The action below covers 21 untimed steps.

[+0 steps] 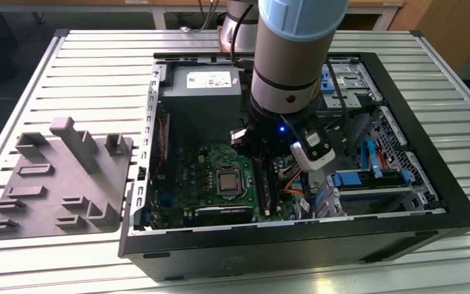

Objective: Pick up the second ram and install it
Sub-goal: 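Insert the second ram into the second slot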

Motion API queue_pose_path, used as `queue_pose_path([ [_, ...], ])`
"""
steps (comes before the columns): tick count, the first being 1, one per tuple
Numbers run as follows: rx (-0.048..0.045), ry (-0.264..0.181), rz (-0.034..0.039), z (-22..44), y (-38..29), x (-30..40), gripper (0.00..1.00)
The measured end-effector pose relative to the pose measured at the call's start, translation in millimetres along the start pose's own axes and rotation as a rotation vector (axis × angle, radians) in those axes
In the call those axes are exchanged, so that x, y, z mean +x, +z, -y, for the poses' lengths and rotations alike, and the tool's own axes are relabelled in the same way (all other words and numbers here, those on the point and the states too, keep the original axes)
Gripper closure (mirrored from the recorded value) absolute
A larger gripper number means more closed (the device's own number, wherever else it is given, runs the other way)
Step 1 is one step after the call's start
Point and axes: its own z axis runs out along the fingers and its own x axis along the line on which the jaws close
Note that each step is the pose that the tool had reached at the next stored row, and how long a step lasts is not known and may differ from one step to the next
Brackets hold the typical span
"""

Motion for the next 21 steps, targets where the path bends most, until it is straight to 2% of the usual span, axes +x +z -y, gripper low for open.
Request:
queue_pose_path([
  [21, -0.0014, 0.000, -0.0001, -0.9, 2.5, 0.7, 0.88],
])
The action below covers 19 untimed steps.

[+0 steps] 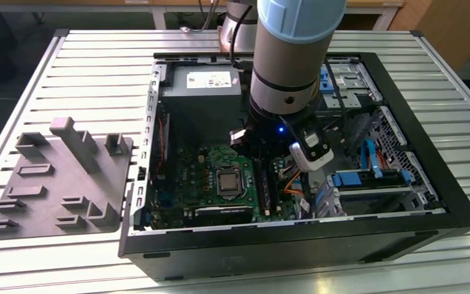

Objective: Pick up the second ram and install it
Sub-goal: 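Insert the second ram into the second slot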

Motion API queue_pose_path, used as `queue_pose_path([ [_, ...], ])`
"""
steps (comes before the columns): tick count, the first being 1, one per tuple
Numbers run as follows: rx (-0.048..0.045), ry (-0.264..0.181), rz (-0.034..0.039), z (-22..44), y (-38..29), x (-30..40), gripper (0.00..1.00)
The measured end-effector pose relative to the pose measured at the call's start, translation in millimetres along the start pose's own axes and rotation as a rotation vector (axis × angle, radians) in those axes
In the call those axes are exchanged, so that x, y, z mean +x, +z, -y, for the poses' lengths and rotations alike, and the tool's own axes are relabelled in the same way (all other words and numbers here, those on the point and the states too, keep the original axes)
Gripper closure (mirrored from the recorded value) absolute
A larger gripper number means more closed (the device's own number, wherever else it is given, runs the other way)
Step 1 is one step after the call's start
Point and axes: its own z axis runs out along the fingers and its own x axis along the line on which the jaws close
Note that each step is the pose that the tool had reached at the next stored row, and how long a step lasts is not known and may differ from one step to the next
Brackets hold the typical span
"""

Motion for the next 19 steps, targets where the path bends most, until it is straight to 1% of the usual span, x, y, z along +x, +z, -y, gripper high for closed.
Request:
queue_pose_path([
  [19, -0.0002, 0.007, 0.0004, -0.1, 1.3, 0.0, 0.88],
])
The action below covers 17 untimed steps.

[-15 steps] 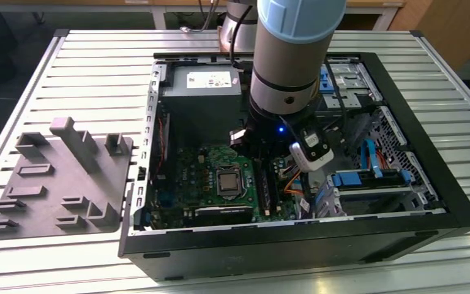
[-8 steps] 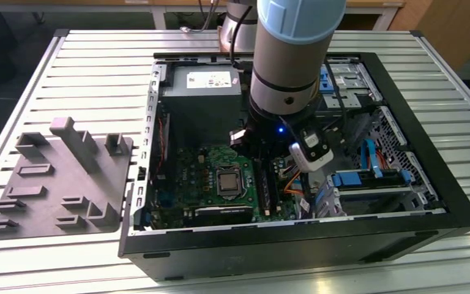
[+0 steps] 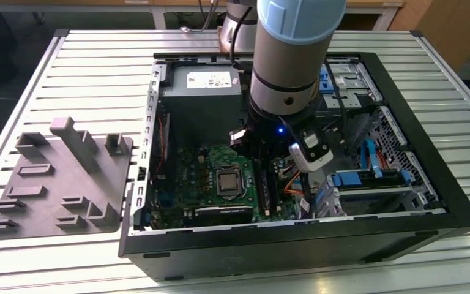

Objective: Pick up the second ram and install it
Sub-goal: 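Insert the second ram into the second slot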

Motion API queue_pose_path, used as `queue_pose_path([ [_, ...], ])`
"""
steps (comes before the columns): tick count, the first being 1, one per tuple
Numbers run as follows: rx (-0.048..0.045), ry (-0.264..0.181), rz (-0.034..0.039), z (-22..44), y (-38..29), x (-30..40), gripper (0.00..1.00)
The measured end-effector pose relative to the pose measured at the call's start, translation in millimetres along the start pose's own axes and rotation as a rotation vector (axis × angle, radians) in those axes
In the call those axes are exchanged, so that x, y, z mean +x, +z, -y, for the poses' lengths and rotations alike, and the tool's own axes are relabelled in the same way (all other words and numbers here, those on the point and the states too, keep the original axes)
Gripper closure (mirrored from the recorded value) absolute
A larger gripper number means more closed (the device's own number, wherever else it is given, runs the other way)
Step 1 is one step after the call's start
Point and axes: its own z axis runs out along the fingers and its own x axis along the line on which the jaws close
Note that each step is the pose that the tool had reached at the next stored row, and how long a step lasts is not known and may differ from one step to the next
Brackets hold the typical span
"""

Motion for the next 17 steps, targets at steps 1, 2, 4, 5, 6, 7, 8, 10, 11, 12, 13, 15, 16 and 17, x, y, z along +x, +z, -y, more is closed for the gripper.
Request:
queue_pose_path([
  [1, -0.0001, 0.000, 0.0000, -0.2, 0.0, 0.0, 0.88],
  [2, 0.0000, 0.000, 0.0000, -0.5, 0.0, 0.0, 0.88],
  [4, 0.0005, 0.000, -0.0001, -1.2, 0.0, 0.1, 0.88],
  [5, 0.0012, 0.000, 0.0000, -1.5, 0.1, 0.1, 0.88],
  [6, 0.0020, 0.000, -0.0001, -1.9, 0.2, 0.1, 0.88],
  [7, 0.0024, 0.000, 0.0000, -2.2, 0.3, 0.1, 0.88],
  [8, 0.0031, 0.000, 0.0001, -2.2, 0.4, 0.0, 0.88],
  [10, 0.0044, 0.000, 0.0000, -2.2, 0.8, 0.1, 0.88],
  [11, 0.0046, 0.000, 0.0000, -2.2, 0.9, 0.1, 0.88],
  [12, 0.0046, 0.000, 0.0000, -2.2, 1.1, 0.1, 0.88],
  [13, 0.0046, 0.000, 0.0000, -2.2, 1.2, 0.1, 0.88],
  [15, 0.0044, 0.000, 0.0001, -2.2, 1.6, 0.1, 0.88],
  [16, 0.0045, 0.000, 0.0000, -2.2, 1.7, 0.1, 0.88],
  [17, 0.0046, 0.000, 0.0000, -2.2, 1.7, 0.1, 0.88],
])
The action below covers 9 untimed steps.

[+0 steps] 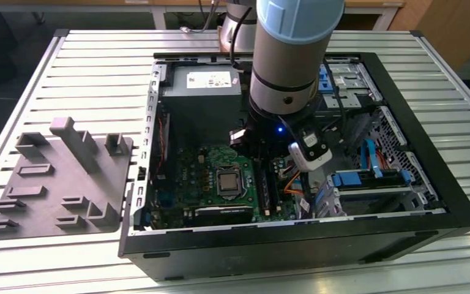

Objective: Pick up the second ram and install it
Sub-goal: 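Insert the second ram into the second slot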

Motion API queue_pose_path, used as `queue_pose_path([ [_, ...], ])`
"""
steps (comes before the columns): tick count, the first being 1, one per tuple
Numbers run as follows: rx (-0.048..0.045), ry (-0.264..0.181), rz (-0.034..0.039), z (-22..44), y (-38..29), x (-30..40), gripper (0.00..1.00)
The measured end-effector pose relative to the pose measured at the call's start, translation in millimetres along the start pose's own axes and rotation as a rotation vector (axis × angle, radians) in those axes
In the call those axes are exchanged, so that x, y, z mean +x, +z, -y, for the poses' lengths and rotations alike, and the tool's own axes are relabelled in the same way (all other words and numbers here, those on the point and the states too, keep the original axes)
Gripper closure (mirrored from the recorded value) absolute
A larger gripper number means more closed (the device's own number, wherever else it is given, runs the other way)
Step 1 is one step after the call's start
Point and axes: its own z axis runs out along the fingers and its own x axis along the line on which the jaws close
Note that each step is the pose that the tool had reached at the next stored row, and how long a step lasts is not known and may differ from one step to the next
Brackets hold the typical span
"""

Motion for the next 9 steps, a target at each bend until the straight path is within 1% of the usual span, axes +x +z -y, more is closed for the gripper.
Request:
queue_pose_path([
  [9, -0.0004, 0.000, 0.0001, -0.6, 1.2, 0.6, 0.88],
])
